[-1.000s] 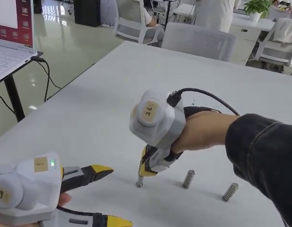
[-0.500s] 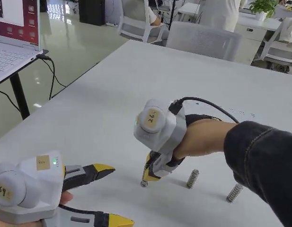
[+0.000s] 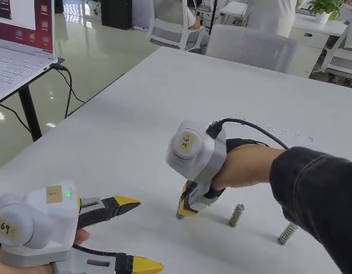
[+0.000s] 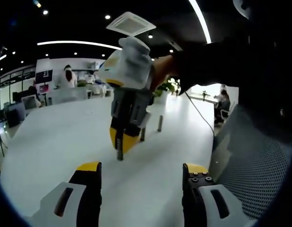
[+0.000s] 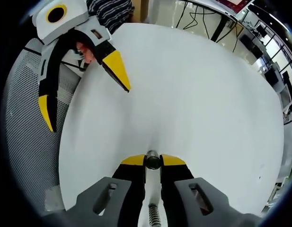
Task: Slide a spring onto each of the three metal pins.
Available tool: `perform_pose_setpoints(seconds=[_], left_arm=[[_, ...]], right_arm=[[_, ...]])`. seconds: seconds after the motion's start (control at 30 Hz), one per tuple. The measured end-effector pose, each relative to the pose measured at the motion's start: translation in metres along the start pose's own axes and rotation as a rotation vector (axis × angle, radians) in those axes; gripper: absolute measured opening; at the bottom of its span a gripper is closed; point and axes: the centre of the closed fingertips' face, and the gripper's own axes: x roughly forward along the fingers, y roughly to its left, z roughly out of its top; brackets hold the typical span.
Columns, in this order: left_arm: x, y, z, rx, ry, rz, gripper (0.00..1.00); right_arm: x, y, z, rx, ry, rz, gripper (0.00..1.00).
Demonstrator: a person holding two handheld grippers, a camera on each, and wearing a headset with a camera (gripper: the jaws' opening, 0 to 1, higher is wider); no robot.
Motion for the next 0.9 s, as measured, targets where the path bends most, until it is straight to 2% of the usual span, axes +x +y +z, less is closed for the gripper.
perform_pose_setpoints(seconds=[0.43, 0.9], left_arm=[[-0.0014, -0.0004, -0.0008, -0.002, 0.001, 0.004, 0.64], [-0.0018, -0.0010, -0.0020, -0.002, 0.003, 0.001, 0.64]], right_arm=[[0.0032, -0.0058, -0.0034, 0.025, 0.014, -0.007, 0.09], [0.0061, -0.0049, -0.0062, 0.021, 0.039, -0.004, 0.10]])
